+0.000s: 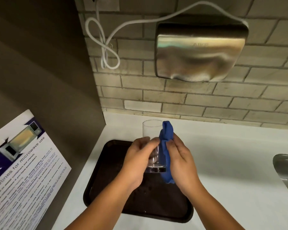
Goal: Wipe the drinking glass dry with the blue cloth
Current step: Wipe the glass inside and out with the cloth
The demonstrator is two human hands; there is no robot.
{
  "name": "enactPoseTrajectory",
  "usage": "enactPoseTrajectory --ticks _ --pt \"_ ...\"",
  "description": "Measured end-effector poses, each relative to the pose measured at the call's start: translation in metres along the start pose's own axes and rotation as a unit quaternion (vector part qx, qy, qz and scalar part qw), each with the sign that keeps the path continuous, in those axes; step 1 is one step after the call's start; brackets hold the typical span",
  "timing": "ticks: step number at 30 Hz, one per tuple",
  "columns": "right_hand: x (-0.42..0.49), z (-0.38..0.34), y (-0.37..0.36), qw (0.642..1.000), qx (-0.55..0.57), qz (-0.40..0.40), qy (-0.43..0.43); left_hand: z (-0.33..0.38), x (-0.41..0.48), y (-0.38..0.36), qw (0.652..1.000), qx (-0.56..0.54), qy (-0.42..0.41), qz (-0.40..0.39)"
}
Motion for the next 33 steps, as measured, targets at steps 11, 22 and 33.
enactPoseTrajectory --ticks 11,22,33 --pt "-0.017 0.023 -0.001 1.000 -0.002 0.007 -0.006 0.004 0.006 -0.003 0.995 -0.077 0.065 -0.002" --pt "-0.011 0.027 -0.003 0.997 0.018 0.038 -0.057 0.002 0.010 -0.006 0.993 -0.069 0.094 -0.021" --pt "-0.010 0.020 0.002 0.999 -0.034 0.013 0.020 -0.005 0.006 -0.005 0.995 -0.048 0.091 0.003"
Point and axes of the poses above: each hand's wrist, its own x-axis towards the middle knuckle, its own y-axis out of the back of the hand, z = x × y, the point moved 1 cm from there along x, towards the middle knuckle, and after that the axes turned 9 degrees about z, right-handed, at the moved point
